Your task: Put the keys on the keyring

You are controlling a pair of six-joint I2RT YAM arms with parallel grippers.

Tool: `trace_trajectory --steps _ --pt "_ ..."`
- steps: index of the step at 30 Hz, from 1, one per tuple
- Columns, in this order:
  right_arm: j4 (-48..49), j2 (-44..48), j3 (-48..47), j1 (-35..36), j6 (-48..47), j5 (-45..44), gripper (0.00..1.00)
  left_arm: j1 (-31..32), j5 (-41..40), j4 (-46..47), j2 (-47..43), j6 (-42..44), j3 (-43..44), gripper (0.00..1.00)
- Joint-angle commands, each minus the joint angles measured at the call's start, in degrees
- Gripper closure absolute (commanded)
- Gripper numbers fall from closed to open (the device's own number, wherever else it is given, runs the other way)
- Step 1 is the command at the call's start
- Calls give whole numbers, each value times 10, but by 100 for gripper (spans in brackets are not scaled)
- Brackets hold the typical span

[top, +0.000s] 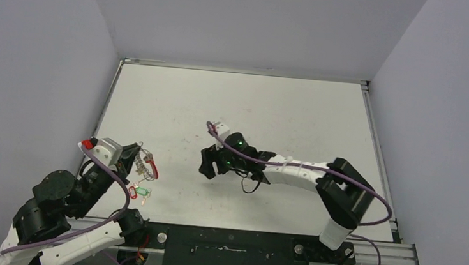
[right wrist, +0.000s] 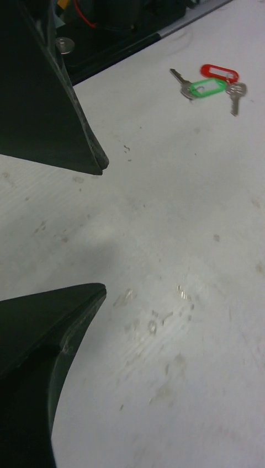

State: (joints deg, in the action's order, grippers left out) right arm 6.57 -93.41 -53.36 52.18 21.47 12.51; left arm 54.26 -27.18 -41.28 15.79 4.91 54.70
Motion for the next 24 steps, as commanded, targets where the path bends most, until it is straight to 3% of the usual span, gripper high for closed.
trace_trajectory --steps 1,7,13,24 --pt "61 -121 -92 61 -9 82 31 -2 -84 -79 11 -15 73 100" --pt "143 -283 -197 110 22 149 50 -5 -118 -152 30 -37 133 100" --pt "167 -364 -272 144 18 184 55 -6 -110 -166 30 -42 143 100" --pt "152 -444 -359 147 23 227 61 -8 -73 -157 22 -32 142 100"
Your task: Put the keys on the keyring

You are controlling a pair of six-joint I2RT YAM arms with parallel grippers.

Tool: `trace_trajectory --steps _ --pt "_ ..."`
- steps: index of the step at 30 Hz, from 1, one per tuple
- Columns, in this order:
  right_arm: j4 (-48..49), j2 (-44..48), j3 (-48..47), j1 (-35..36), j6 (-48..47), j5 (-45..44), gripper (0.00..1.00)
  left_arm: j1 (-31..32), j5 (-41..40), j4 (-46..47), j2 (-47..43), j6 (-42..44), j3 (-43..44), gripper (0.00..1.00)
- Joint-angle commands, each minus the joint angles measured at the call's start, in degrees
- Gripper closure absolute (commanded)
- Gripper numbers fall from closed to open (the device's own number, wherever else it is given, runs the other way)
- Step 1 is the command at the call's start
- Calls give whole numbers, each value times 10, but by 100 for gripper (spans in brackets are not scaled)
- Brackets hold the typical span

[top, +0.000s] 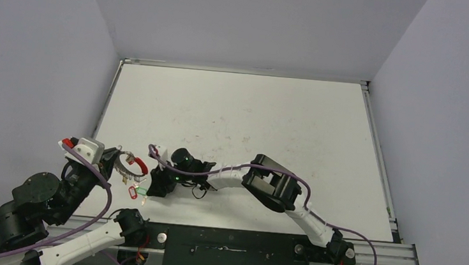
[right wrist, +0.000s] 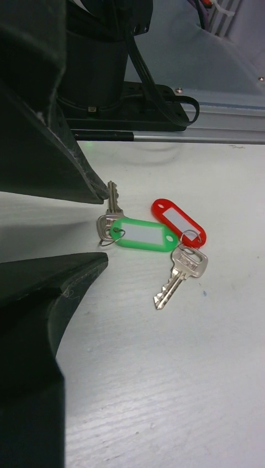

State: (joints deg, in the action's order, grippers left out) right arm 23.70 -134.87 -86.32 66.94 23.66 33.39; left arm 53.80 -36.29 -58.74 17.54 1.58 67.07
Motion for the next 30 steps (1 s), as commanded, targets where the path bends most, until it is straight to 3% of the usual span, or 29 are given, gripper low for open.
trace_trajectory --steps 1,8,13,17,25,30 --pt "-20 -31 -33 -1 2 19 61 -4 20 17 5 2 20 100" --pt "-28 -44 -49 -1 2 16 67 -5 30 17 -1 6 28 100" --pt "-27 -43 -48 -2 2 29 86 -5 37 21 -5 7 25 100" --pt "29 -26 -16 -7 29 39 100 -5 42 20 -3 11 28 100" --pt "138 45 87 -44 91 50 100 -5 62 19 -4 4 16 100" --pt "141 133 181 -84 93 33 100 -7 106 37 12 6 6 100"
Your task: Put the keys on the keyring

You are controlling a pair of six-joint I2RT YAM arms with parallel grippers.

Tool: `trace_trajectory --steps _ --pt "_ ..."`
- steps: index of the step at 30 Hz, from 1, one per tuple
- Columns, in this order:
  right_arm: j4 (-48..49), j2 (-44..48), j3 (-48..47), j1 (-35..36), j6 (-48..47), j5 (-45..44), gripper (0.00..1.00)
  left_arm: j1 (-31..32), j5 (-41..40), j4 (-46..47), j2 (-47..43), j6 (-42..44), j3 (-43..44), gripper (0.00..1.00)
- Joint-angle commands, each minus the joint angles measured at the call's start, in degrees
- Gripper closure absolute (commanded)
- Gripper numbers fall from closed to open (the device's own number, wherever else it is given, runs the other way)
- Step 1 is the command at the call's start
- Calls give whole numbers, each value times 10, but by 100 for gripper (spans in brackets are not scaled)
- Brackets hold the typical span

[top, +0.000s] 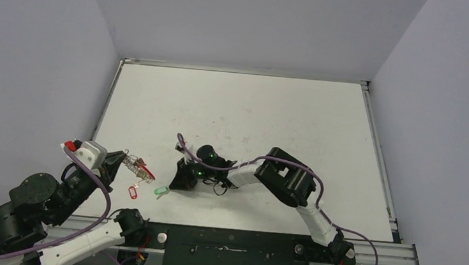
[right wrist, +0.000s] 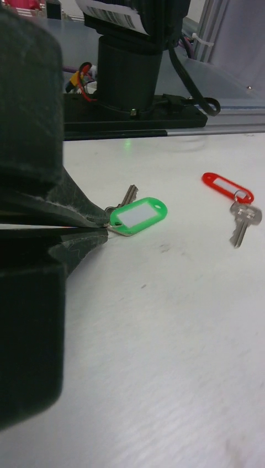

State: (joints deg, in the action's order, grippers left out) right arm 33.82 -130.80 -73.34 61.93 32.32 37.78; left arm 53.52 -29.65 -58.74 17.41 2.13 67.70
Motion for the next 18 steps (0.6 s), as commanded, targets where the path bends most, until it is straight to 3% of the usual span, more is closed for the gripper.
trace_trajectory --steps 1,8,18 --pt "29 115 71 -43 2 -16 100 -5 49 41 21 1 -3 100" --pt "-176 304 164 -108 -92 -59 100 -6 146 166 62 -16 -111 100" --pt "-502 508 185 -162 -221 -100 100 -5 261 404 197 -41 -278 100"
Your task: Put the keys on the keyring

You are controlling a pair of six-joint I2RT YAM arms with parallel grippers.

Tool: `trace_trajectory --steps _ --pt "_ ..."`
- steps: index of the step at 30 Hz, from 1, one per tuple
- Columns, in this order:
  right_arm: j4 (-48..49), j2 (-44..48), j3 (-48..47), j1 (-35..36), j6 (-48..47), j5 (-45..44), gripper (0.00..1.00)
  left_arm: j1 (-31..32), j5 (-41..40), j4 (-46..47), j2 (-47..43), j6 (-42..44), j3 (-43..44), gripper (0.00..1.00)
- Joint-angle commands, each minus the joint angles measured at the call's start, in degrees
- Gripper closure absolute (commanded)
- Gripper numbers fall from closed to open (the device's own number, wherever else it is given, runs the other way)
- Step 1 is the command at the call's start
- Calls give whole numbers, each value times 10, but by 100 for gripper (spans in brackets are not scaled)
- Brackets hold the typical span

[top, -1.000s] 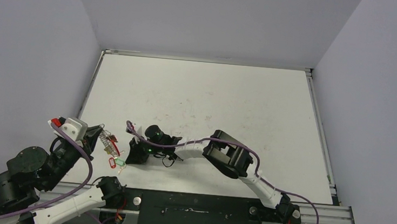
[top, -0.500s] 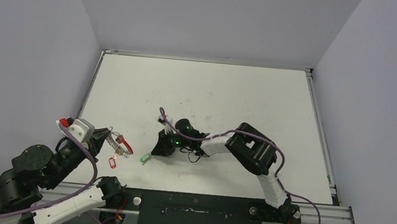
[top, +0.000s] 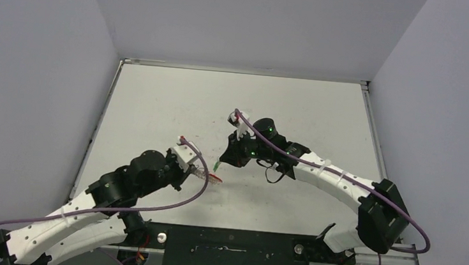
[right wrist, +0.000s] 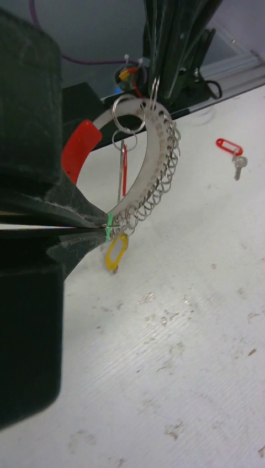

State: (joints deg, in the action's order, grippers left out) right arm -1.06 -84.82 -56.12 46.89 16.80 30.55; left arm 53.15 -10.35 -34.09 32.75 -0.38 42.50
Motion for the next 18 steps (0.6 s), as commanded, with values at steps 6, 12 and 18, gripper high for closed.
trace_trajectory --steps 6,12,18 --pt "-213 138 39 -13 -85 -51 100 5 87 237 122 -2 -60 100" --pt "-241 172 42 -13 -93 -56 100 11 96 245 125 29 -65 100" --pt "-243 172 21 -12 -91 -43 100 15 58 134 31 35 -49 100"
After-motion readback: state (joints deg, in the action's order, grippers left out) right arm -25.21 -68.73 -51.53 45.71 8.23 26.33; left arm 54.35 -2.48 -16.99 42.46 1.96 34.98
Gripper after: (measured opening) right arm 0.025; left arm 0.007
